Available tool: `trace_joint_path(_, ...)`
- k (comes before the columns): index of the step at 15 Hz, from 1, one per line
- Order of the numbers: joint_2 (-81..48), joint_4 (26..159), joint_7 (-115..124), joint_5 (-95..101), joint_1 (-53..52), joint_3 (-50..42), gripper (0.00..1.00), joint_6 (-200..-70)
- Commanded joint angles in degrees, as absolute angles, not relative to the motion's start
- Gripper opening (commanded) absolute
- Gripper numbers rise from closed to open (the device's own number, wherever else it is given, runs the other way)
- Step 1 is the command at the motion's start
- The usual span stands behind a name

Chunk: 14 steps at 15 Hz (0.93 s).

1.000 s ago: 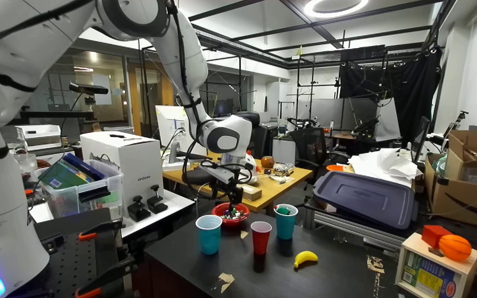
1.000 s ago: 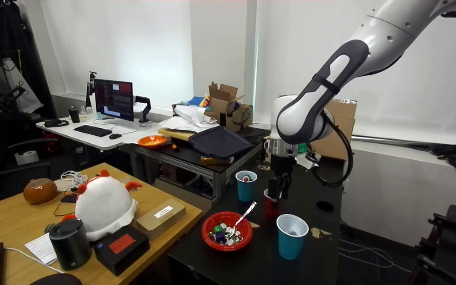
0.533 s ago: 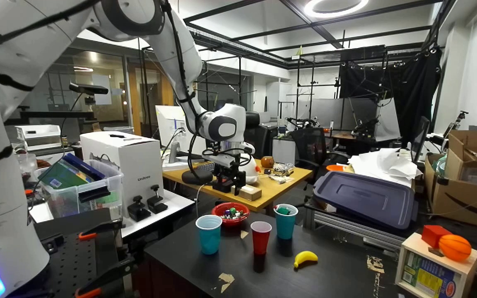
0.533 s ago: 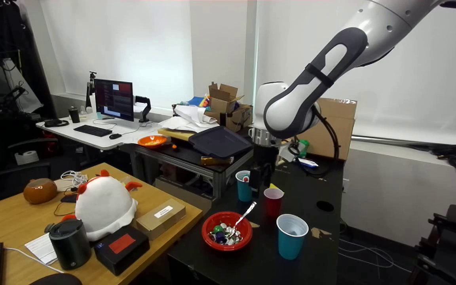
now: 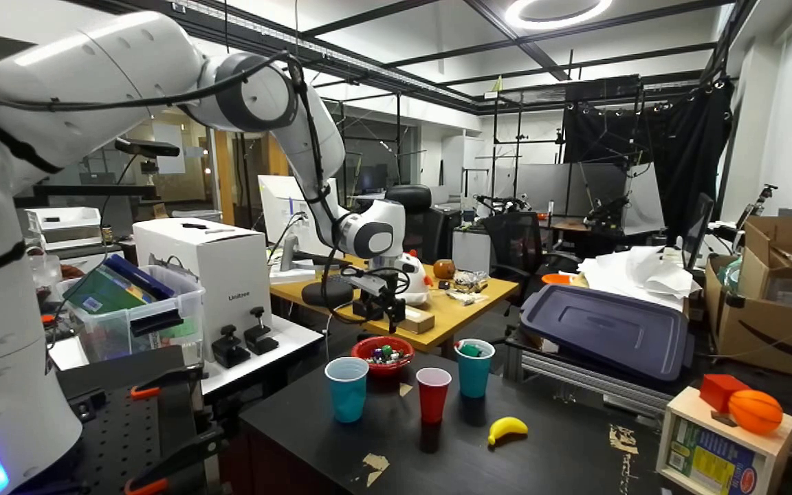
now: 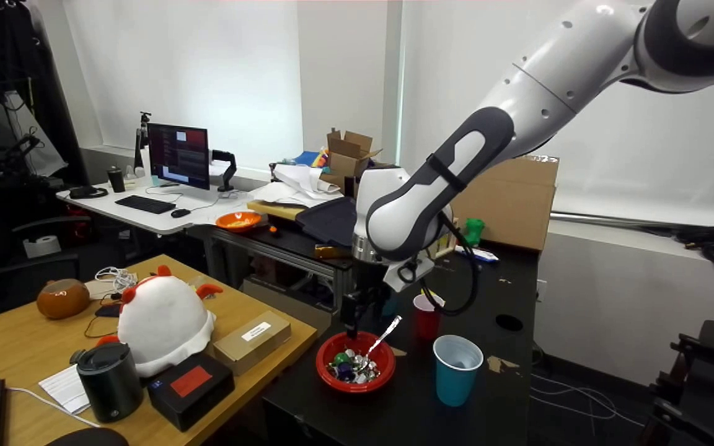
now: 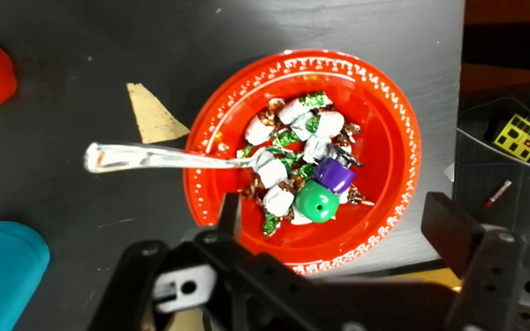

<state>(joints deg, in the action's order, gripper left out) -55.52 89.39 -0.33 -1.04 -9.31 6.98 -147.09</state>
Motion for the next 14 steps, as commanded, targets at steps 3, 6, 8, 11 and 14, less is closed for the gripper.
trace_joint_path(3, -66.75, 73.89, 9.26, -3.56, -13.98, 6.51, 1.00, -144.87)
trace_joint_path(6, -70.21, 69.00, 15.87, -4.80, -16.24, 4.96, 1.00, -144.26)
trace_joint_path(8, -70.71, 68.17, 21.03, -6.39, -16.48, 4.04, 1.00, -143.93)
trace_joint_path(11, -69.42, 69.41, 25.21, -8.95, -15.48, 3.84, 1.00, -145.43)
trace_joint_path(14, -69.39, 69.10, 27.76, -10.32, -15.02, 3.32, 1.00, -144.02)
